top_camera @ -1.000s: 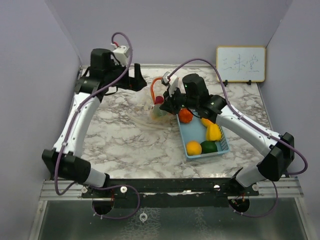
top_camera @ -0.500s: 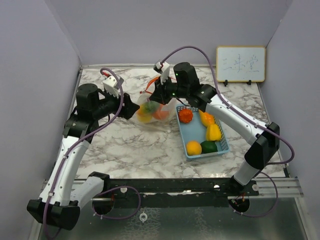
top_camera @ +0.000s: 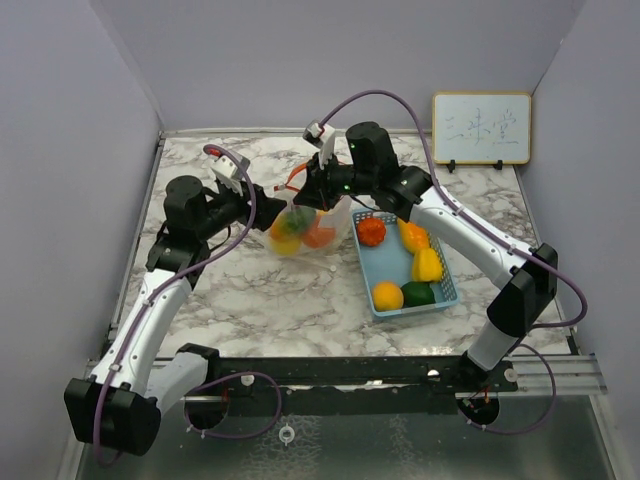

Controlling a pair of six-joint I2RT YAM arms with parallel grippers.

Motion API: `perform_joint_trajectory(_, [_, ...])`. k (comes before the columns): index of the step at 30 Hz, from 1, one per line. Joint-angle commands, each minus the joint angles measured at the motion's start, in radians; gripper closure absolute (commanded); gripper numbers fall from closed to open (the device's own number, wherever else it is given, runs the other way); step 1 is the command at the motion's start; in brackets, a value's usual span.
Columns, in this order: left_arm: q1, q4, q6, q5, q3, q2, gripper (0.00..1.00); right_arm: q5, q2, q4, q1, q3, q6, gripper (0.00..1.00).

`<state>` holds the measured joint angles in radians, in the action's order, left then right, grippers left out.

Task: Place the food in the zip-top bag and seal the zipper
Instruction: Zip the zipper food storage bag at the center of the board.

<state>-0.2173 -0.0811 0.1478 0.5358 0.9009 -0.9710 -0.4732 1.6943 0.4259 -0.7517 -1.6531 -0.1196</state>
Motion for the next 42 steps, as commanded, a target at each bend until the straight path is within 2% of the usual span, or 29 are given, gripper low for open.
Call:
perform_joint_trajectory(1, [-0.002,0.157,0.031,0.045,-0.013,-0.02,0.35,-0.048,0.01,0.003,0.0,-0.04,-0.002,0.98])
perform_joint_trajectory(5, [-0.002,0.185,0.047,0.048,-0.018,-0.038,0.49,-0.065,0.012,0.006,0.0,-0.037,-0.001,0.98])
perform_joint_trajectory(6, [-0.002,0.193,0.051,0.056,-0.02,-0.045,0.56,-0.069,0.013,0.006,0.0,-0.037,-0.002,0.98])
perform_joint_trajectory(9, [-0.002,0.213,0.055,0.095,-0.026,-0.063,0.93,-0.073,0.017,0.008,0.0,-0.043,-0.002,0.98])
perform_joint_trajectory(10, [-0.002,0.215,0.056,0.1,-0.027,-0.068,1.0,-0.073,0.02,0.011,0.0,-0.046,-0.002,0.98])
perform_joint_trajectory(15, [-0.002,0.245,0.068,0.109,-0.044,-0.075,1.0,-0.065,0.027,0.021,0.0,-0.054,0.002,0.98])
perform_joint_trajectory(18, [-0.002,0.253,0.074,0.099,-0.051,-0.078,1.0,-0.001,0.029,0.052,0.0,-0.069,0.042,0.97])
perform_joint_trajectory(19, [-0.002,0.25,0.074,0.095,-0.054,-0.08,1.0,0.026,0.026,0.065,0.0,-0.075,0.064,0.94])
perform_joint_trajectory(22, [-0.001,0.235,0.062,0.105,-0.069,-0.083,1.0,0.1,0.009,0.079,0.0,-0.09,0.136,0.58])
perform_joint_trajectory(27, [-0.001,0.219,0.06,0.127,-0.098,-0.076,1.0,0.037,-0.05,-0.013,0.001,-0.054,0.258,0.39])
perform_joint_trajectory(30, [-0.001,0.209,0.062,0.118,-0.104,-0.071,1.0,-0.001,-0.03,-0.033,0.005,-0.063,0.324,0.38])
perform_joint_trajectory(37, [-0.002,0.195,0.056,0.119,-0.103,-0.068,1.0,-0.348,0.046,-0.072,0.046,-0.06,0.382,0.47])
perform_joint_trajectory(42, [-0.002,0.187,0.053,0.122,-0.11,-0.055,1.0,-0.384,0.087,-0.096,0.047,-0.04,0.412,0.47])
